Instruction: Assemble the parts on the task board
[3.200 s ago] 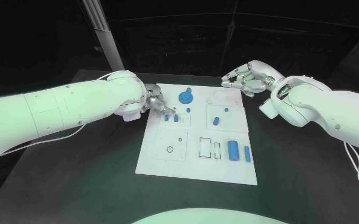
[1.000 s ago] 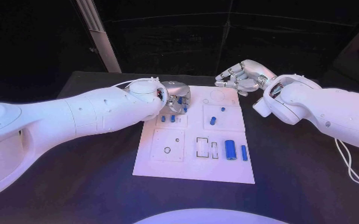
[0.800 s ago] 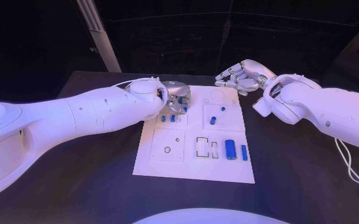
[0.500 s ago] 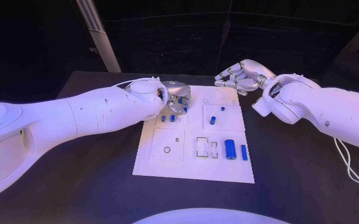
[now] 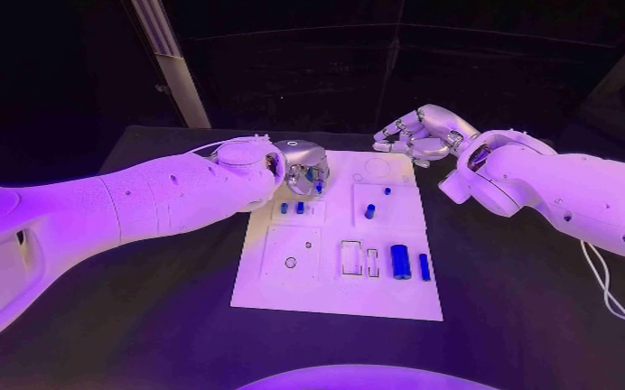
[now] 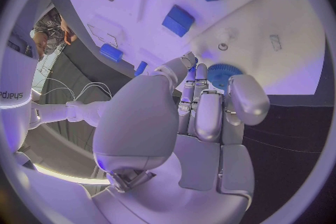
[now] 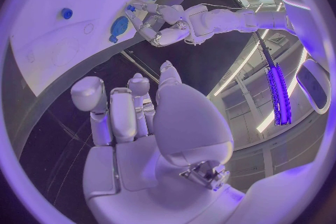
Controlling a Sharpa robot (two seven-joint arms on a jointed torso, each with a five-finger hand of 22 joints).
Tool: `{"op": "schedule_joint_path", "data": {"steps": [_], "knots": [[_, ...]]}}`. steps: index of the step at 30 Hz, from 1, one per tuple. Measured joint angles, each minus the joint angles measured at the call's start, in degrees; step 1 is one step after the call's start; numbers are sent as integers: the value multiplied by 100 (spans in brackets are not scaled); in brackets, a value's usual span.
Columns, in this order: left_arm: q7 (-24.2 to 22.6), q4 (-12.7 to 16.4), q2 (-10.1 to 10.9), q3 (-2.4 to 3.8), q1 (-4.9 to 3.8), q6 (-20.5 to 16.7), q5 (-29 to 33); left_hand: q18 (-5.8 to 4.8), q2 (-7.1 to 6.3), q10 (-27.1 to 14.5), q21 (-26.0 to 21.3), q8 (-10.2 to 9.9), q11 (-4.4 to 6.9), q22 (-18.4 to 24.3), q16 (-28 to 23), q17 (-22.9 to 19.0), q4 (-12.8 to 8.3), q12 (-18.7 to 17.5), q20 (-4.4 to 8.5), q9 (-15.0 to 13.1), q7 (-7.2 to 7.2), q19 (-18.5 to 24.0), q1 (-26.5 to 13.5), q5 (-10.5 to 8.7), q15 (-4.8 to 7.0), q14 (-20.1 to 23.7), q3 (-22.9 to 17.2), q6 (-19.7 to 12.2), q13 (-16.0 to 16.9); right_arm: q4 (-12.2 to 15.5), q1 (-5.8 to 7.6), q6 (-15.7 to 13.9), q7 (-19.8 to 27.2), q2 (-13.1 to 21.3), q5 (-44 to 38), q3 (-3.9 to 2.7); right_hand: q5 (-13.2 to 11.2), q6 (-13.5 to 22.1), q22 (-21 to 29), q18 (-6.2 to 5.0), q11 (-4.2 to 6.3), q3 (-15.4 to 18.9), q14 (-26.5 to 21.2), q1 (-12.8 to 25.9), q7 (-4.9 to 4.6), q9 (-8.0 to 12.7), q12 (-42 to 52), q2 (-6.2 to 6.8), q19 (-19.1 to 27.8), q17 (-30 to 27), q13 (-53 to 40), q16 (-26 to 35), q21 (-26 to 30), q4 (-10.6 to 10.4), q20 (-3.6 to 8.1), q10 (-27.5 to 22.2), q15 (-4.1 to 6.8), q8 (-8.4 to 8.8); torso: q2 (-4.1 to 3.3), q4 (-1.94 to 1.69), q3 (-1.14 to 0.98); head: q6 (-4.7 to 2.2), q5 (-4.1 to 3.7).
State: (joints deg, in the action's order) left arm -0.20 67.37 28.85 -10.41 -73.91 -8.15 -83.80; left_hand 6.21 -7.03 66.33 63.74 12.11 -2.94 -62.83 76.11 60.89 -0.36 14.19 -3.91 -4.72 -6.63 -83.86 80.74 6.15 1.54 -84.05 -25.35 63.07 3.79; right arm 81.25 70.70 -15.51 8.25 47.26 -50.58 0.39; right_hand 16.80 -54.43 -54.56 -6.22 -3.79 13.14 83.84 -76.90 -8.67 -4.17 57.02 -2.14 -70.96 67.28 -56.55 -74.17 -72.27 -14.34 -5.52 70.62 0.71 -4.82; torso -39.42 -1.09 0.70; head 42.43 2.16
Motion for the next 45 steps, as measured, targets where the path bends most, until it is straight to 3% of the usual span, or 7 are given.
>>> {"op": "schedule_joint_path", "data": {"steps": [4, 10, 22, 33, 45], "knots": [[10, 142, 124, 131, -21, -61, 28, 0, 0, 13, 24, -31, -12, -22, 0, -4, -3, -28, 0, 0, 0, 0, 0, 0, 0, 0, -36, 0, 0, -16, 0, 0, 1, 1, -1, 0, 0, 0, 0, 0, 0, 0, 0, 0, 0, 0, 0, 0, 0, 0, 0, 0, 0, 0, 0, 0, 0, 0, 4, -4, -1, -19, 15], [56, 316, 369, 201, -73, -66, 133, 0, -30, 13, 48, -31, -12, -41, 0, -23, -3, -50, 0, 0, 7, 0, -30, 0, 0, 0, -36, 34, 0, -22, 0, 0, 1, 11, -3, 0, 0, 0, 0, 0, 0, 0, 0, 0, 0, 0, 0, 0, 0, -1, 0, 0, 0, 0, 0, 0, 0, 0, 7, -7, -1, -38, 42], [189, 448, 776, 213, -91, 73, 348, 0, -34, 53, 75, -55, -13, -81, 0, -42, -18, -95, 0, 4, -1, 0, -73, -35, -1, 0, -51, 42, 5, -25, 0, 0, 1, 30, -5, 0, 0, 0, 1, 0, 0, 0, 0, 0, 0, 1, 0, 0, 0, 3, 0, 0, 0, 0, 0, 0, 0, 0, -2, -14, 1, -49, 65], [241, 381, 779, 198, -81, 273, 464, 0, -57, 94, 90, -77, -12, -100, 0, -69, -19, -133, 0, 5, -1, 1, -107, -35, -1, 1, -51, 42, 4, -37, 0, 2, 0, 24, -10, 0, 0, 0, 1, 0, 0, 0, 0, 0, 0, 2, 0, 0, 0, 2, 1, -3, 0, 0, 0, 0, 0, 0, -8, 0, 3, 21, 91], [234, 378, 743, 195, -73, 270, 507, 0, -57, 93, 120, -77, -13, -134, -1, -73, -19, -133, -1, 8, 13, 1, -107, -35, -1, 0, -51, 56, 7, -47, 0, 2, -1, 9, -18, 0, 0, 0, 1, 0, 0, 0, 0, 0, 0, 2, 0, 0, 0, 1, 1, -3, 0, 0, 0, 0, 0, 0, -7, 0, 3, 13, 75]]}}
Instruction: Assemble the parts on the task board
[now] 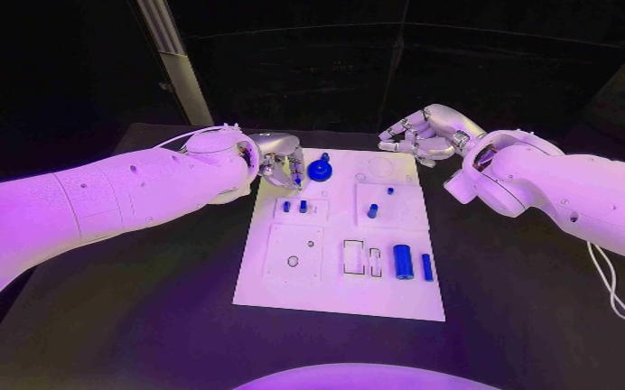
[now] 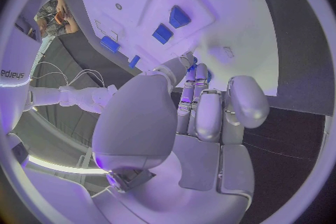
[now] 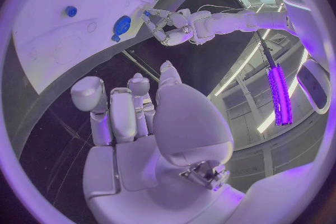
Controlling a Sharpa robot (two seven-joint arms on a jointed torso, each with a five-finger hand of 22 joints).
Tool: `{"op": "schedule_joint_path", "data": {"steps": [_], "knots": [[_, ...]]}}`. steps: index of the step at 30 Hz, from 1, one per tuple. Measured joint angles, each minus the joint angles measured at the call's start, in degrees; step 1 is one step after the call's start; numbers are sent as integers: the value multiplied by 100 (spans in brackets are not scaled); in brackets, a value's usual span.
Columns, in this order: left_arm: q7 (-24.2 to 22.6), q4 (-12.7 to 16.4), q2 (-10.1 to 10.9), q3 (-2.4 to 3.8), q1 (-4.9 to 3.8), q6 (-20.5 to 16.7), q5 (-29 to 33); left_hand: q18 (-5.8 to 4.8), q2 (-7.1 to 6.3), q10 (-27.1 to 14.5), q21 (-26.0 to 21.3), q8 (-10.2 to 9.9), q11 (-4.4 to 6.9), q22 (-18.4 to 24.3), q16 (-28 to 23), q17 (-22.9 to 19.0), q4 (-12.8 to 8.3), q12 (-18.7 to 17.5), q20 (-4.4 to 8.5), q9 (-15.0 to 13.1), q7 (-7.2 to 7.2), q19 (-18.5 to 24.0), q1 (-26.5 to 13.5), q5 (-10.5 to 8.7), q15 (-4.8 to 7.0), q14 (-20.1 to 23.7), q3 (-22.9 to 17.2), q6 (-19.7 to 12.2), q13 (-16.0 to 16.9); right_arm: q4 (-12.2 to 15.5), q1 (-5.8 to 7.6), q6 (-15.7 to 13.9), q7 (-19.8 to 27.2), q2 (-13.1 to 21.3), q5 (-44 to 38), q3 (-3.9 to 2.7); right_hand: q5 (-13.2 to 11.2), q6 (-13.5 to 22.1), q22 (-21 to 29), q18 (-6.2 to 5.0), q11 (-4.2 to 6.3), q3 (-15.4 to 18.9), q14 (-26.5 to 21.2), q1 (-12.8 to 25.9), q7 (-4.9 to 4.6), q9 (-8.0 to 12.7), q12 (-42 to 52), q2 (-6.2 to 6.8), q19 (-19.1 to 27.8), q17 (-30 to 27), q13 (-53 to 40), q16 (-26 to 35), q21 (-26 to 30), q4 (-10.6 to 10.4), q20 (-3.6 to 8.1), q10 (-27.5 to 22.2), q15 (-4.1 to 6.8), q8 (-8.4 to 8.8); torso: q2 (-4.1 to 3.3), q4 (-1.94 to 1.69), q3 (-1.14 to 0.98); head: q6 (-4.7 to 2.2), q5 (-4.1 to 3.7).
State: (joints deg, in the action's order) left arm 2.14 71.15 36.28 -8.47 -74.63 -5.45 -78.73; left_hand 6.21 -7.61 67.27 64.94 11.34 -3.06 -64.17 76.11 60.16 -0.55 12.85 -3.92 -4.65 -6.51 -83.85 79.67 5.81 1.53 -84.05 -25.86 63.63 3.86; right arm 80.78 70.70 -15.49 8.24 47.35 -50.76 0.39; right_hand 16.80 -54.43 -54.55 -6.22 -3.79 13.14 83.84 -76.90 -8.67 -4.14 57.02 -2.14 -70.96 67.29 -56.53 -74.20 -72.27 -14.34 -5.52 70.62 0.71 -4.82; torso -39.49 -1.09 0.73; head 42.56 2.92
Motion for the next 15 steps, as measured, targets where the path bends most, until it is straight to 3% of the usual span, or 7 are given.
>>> {"op": "schedule_joint_path", "data": {"steps": [15], "knots": [[5, -11, -78, -12, 3, 154, 16, 0, -1, 41, 35, -1, 1, -30, 0, -17, -16, -22, 0, -7, 7, 0, -45, 0, 0, 0, -16, 6, 2, -3, 0, 1, 0, -15, -9, 0, 0, 0, 0, 0, 0, 0, 0, 0, 0, -4, 0, 0, 0, -1, 0, 0, 0, 0, 0, 0, 0, 0, 3, -4, -3, 10, 1]]}}
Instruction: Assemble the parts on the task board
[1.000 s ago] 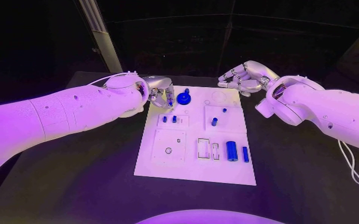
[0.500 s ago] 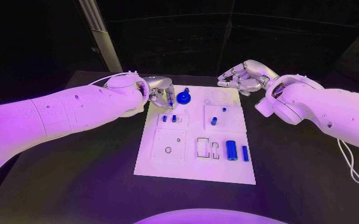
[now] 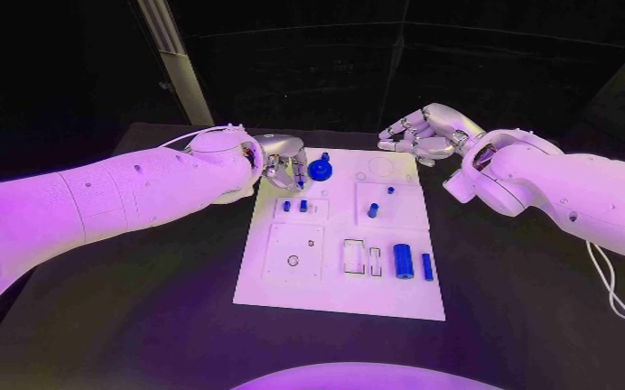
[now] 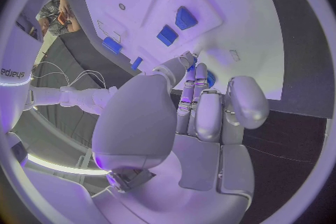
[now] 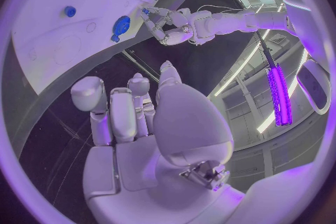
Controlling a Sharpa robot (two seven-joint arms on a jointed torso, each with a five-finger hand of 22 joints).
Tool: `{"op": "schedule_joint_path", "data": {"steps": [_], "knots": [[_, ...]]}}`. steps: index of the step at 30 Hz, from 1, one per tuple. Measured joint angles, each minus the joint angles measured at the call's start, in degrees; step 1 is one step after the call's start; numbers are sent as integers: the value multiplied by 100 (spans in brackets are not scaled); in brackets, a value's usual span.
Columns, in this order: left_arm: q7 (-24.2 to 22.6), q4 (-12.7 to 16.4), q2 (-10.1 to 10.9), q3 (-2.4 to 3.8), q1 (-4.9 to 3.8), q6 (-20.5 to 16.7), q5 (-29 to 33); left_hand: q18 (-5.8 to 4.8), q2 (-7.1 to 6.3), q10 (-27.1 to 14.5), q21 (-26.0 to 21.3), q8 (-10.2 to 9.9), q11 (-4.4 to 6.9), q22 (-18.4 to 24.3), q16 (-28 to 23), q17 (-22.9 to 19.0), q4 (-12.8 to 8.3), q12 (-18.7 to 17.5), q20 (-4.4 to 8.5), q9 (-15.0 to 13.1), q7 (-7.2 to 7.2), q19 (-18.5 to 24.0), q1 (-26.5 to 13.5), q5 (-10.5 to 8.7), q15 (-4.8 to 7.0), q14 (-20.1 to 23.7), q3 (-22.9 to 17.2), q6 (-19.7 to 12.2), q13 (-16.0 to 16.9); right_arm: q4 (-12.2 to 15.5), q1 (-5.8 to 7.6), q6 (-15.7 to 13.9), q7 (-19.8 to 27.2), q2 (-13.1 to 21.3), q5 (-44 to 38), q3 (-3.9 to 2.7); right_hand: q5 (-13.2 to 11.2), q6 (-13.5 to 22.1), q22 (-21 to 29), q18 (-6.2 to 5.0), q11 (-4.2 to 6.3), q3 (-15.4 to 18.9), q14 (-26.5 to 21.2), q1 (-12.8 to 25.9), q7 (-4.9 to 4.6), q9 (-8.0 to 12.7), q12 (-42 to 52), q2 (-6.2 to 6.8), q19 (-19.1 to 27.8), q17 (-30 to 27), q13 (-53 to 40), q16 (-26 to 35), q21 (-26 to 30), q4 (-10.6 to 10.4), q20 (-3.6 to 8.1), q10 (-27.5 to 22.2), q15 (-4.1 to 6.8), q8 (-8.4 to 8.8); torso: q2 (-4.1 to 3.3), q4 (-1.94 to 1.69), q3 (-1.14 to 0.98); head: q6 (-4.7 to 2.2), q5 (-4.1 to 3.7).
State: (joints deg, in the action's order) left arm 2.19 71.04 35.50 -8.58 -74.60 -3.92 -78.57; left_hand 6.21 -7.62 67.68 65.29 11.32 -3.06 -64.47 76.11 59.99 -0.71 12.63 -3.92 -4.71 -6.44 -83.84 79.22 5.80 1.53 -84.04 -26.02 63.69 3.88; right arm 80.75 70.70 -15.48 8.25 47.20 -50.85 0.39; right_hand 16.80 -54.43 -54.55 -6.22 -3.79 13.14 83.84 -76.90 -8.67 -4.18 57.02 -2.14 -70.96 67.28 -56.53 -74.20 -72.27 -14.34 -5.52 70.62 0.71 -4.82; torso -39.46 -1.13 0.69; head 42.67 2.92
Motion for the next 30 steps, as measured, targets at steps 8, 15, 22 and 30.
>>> {"op": "schedule_joint_path", "data": {"steps": [8, 15, 22, 30], "knots": [[23, -38, -29, -8, 8, 98, 5, 0, 0, 0, 0, 0, 0, 1, 0, 0, 0, 0, 0, 1, 0, 0, 0, 0, 0, 0, 0, 0, 4, 0, 0, 1, 0, -1, -4, 0, 0, 0, 0, 0, 0, 0, 0, 0, 0, 1, 0, 0, 0, 0, 0, 0, 0, 0, 0, 0, 0, 0, 0, 0, 0, 17, -4], [51, -60, -46, -7, 8, 124, 9, 0, 0, 0, 0, -2, 0, 1, 0, 1, 0, -23, 0, 3, 21, 0, 0, 0, 0, 0, 0, 20, 4, 0, 0, 3, 0, 0, -9, 0, 0, 0, 0, 0, 0, 0, 0, 0, 0, 1, 23, 0, 0, 13, 0, 0, 0, 0, 0, 0, 0, -28, -1, 0, 3, 30, -11], [89, -87, -70, -8, 14, 140, 9, 0, -59, -1, 0, -48, -1, 0, 0, -20, 0, -73, 0, -9, 21, 0, -58, -26, 0, 0, 0, 19, 4, 1, 0, 13, -6, -1, -20, 0, 0, 0, 0, 0, 0, 0, 0, 0, 0, 2, 23, 0, 0, 14, 0, 0, 0, 0, 0, 0, 0, -28, -1, 0, 3, 31, -2], [122, -119, -107, -10, 22, 174, 9, 0, -103, -1, 0, -126, -1, -31, 0, -50, 0, -144, 0, 17, -11, 1, -103, -26, 0, 0, 0, -12, 3, -2, 0, 52, -10, -12, -27, 0, 0, 0, 0, 0, 0, 18, 0, 0, 0, 2, 23, 0, 0, 13, 0, 0, 0, -18, 0, 0, 0, -28, -1, 4, 4, 40, 1]]}}
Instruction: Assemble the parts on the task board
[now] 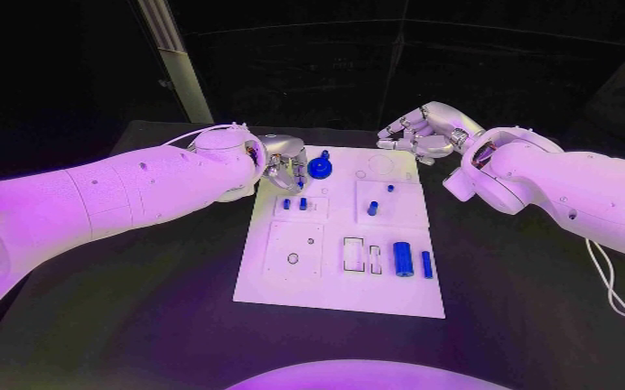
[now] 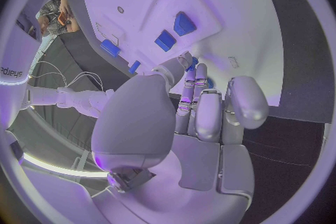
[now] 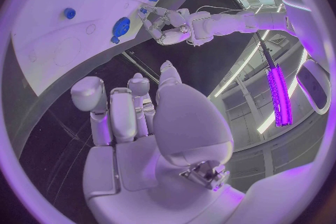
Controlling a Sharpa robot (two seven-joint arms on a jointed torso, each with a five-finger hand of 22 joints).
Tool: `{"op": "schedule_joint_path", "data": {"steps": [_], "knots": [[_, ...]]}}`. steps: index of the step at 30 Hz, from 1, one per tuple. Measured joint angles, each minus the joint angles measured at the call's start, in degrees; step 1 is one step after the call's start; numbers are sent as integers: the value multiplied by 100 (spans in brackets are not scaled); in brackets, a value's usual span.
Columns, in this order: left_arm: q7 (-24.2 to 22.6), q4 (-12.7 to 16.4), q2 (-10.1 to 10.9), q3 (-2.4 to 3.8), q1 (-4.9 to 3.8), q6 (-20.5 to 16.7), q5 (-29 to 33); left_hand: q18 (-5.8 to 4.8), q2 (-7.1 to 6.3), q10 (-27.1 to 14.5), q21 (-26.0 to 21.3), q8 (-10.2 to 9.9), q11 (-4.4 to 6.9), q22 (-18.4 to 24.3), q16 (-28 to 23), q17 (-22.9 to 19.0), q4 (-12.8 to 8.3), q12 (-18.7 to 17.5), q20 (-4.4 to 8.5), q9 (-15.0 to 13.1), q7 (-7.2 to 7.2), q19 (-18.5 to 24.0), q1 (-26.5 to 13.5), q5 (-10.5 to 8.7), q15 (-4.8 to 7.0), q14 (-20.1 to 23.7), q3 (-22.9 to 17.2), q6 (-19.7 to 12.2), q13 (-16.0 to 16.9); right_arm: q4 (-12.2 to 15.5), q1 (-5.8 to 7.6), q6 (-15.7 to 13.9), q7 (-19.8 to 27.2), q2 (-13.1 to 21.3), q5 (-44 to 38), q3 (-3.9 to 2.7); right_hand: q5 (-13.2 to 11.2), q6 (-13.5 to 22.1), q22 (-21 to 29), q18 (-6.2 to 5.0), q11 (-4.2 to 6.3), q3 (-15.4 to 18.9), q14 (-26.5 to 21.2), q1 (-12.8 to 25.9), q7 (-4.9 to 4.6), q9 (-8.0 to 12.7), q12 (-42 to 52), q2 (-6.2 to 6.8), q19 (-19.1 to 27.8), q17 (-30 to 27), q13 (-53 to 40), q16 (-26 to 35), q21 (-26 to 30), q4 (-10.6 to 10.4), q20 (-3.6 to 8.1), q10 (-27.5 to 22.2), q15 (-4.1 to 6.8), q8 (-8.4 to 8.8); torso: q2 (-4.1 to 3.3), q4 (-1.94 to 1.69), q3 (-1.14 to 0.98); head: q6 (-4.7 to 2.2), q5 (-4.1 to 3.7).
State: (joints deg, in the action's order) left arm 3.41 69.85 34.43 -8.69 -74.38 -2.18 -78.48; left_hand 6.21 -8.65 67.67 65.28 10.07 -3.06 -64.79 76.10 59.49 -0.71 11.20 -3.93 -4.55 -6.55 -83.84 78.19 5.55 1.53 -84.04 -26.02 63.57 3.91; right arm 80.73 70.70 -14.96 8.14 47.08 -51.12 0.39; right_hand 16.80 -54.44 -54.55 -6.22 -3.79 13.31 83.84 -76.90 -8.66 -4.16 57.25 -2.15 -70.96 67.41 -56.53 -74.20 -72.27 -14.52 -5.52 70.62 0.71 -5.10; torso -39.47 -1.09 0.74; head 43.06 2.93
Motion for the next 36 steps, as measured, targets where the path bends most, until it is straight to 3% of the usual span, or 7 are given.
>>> {"op": "schedule_joint_path", "data": {"steps": [15, 19, 23, 25, 27, 30, 36], "knots": [[12, -9, 6, -8, 10, 44, 2, 0, -96, -64, 0, -271, -63, -32, 0, -73, -16, -146, -19, 75, -101, 19, -96, 0, 0, 0, 50, -288, 5, -3, 0, 36, -8, 2, -12, 1, 0, 0, 62, 0, 2, 0, 0, 0, 0, -4, -18, 0, 2, -43, 51, 36, 45, 0, 2, -2, 0, 0, 4, -4, -2, -1, -9], [13, -5, 21, -8, 10, 47, 2, 0, -119, -63, 23, -407, -63, -53, 0, -112, -32, -188, -19, 90, -103, 19, -119, 0, 0, 0, 66, -481, 12, -6, 0, 49, -22, 6, -24, 1, 0, 68, 243, -7, -1, 49, 0, -14, -16, -4, -927, -47, 117, -237, 914, 218, 171, -46, 11, -542, 0, 0, 5, -4, -2, 2, 4], [11, -1, 35, -8, 10, 41, 2, 0, -153, -186, -12, -545, -102, -21, 0, -160, -22, -280, -59, 93, -112, 60, -153, 0, -15, 11, 122, -687, 12, -21, 0, 60, -50, 19, -52, 1, -9, 88, 727, -107, 5, 132, 0, -64, -35, -3, -1638, -110, 367, -707, 1510, 636, 484, -79, -9, -726, 0, 0, 5, -4, -2, -13, 9], [7, 0, 42, -8, 10, 29, 2, 0, -191, -329, -156, -560, -140, 107, 0, -200, -18, -351, -100, 91, -132, 100, -191, 0, -52, 9, 210, -708, 7, -47, 0, 72, -87, 26, -100, 1, -149, 88, 1188, -228, -42, 163, -86, -123, -36, -3, -2208, -169, 579, -1112, 1912, 1009, 789, -81, -18, -971, -41, 0, 5, -5, -2, -25, 22], [-1, 7, 56, -8, 10, 3, 2, 0, -191, -427, -232, -600, -158, 175, -28, -241, -17, -366, -122, 88, -122, 122, -191, 0, -64, -3, 290, -760, 5, -85, 0, 90, -140, 31, -192, 1, -349, 32, 1413, -228, -120, 189, -136, -250, -92, -9, -2909, -216, 634, -1470, 2411, 1333, 956, 6, -30, -1284, -70, -6, 5, -7, -2, -37, 23], [-14, 25, 89, -8, 10, -34, 3, 0, -191, -581, -383, -624, -195, 307, -44, -289, -31, -415, -142, 88, -64, 184, -191, 0, -95, 10, 416, -908, 5, -133, 0, 123, -226, 49, -389, 1, -445, -52, 1399, -227, -156, 143, -80, -536, -149, -15, -3470, -203, 536, -1490, 2894, 1357, 958, 210, -97, -1382, -123, -38, 5, -10, -1, -51, 8], [-105, 167, 291, -4, 10, -152, 73, 1, -163, -945, -792, -643, -257, 670, -44, -343, -41, -470, -184, 88, -29, 305, -163, 0, -136, 8, 744, -1076, -3, -152, -6, 192, -446, 168, -1087, 3, -536, -267, 999, -227, -144, -59, -8, -1165, -78, -24, -4118, -239, 221, -1140, 3622, 1014, 724, 629, -44, -1053, -90, -67, 7, -13, 1, -85, -51]]}}
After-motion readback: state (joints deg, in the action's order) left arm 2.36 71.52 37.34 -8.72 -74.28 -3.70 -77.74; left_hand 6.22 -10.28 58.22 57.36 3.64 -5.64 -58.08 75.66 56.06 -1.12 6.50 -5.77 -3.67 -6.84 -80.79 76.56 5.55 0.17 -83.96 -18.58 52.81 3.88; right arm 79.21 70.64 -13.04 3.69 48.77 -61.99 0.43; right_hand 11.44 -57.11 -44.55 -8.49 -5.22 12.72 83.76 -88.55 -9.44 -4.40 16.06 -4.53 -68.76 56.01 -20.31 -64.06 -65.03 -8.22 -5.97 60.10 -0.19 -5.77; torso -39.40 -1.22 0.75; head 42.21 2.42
